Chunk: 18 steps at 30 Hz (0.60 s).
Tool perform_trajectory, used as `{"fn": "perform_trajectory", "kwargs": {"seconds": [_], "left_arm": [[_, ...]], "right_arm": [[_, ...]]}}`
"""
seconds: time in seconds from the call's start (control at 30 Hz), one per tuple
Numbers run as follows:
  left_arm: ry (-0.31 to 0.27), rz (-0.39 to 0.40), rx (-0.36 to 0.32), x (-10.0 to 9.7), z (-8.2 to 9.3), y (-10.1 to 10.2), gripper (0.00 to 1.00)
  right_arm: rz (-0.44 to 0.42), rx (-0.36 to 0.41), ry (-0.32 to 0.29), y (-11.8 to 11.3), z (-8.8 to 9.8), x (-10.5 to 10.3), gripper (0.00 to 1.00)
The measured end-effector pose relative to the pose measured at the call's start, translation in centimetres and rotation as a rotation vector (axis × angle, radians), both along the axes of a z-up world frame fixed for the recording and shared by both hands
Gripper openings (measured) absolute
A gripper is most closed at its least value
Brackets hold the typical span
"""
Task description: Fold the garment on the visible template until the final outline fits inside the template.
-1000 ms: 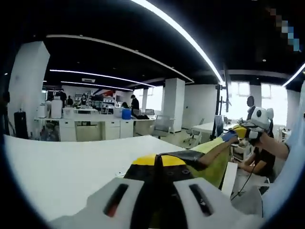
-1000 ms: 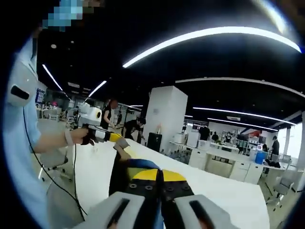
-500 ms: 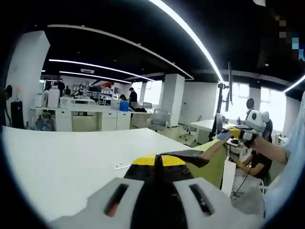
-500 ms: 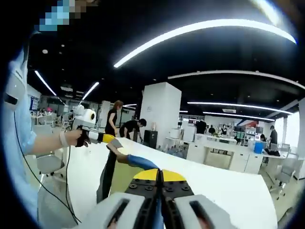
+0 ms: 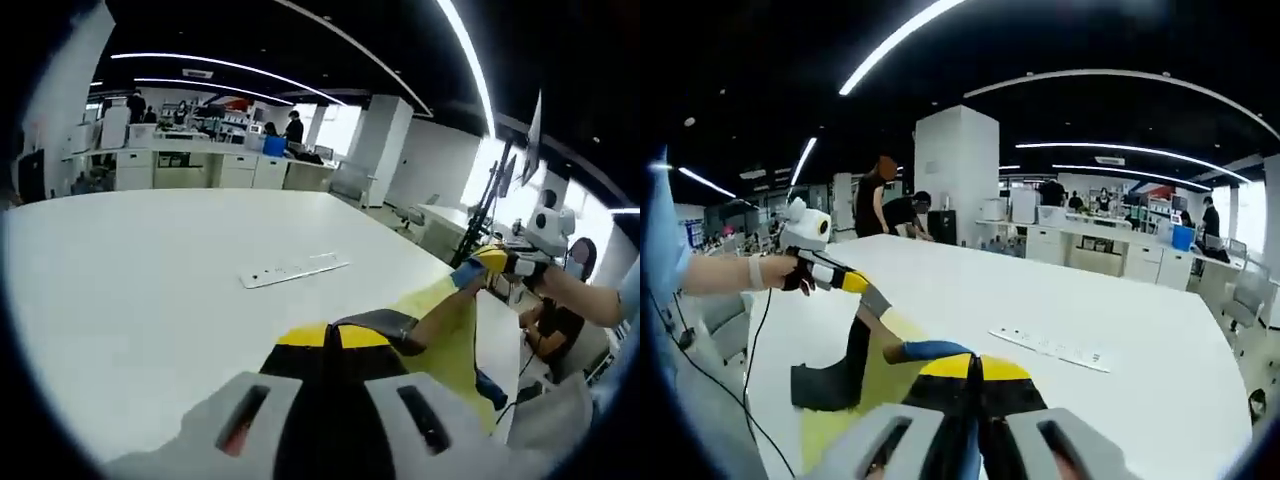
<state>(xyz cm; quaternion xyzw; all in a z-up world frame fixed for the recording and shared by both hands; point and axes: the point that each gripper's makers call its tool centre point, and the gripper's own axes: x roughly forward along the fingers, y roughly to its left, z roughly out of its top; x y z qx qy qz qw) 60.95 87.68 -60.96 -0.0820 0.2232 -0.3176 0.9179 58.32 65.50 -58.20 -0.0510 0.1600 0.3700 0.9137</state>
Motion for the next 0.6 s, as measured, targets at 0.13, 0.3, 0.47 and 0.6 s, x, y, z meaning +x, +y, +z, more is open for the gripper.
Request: {"fn": "perform_trajectory", "kwargs": {"seconds": [0.13,0.3,0.47,0.6], "left_arm": [[0.07,0.022,0.014,2.4,-3.5,-0.3,0.0],[0.192,0.048,0.048,5.3,-9.0,-0.4,0.0],[0.279,0.054,0.104,7.0,-12.6,-0.7,0.0],[0.357,0.081,0.09,7.4,-14.4,-0.8,0.0]], "right_arm": [[-0.064,-0.036,0.101,-0.8,-4.9,3.8,0.0],[-0.095,-0.072,0.197,-0.4,-10.0,7.3,0.0],[-0.139,-0.187,0.36,-0.7,-15.1,9.0,0.0],[-0.188,-0.187,0.453,-1.3,-17.4,9.6,0.0]]}}
